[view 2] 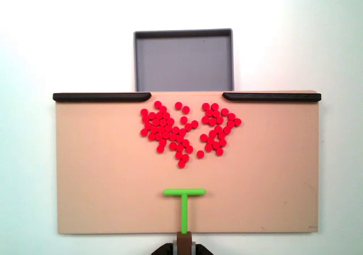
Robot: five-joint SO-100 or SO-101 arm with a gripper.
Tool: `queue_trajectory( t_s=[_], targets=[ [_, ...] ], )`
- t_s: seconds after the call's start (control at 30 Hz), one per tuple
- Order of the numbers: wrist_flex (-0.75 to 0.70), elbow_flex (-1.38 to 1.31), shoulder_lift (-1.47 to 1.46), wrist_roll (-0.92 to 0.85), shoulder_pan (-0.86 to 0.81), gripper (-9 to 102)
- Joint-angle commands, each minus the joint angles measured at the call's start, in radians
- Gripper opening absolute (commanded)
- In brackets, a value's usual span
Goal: Gather the bottom side granules
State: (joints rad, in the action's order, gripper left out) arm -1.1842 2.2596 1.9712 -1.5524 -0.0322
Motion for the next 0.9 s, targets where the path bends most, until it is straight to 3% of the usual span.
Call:
queue_trajectory(
  t_s=[0.0,0.87],
  targets=[
    [0.020,0.002,-0.015,0.006,0.006,0],
    [0.101,-0.037,-0.149,-0.008,-0.009,0]
  ],
)
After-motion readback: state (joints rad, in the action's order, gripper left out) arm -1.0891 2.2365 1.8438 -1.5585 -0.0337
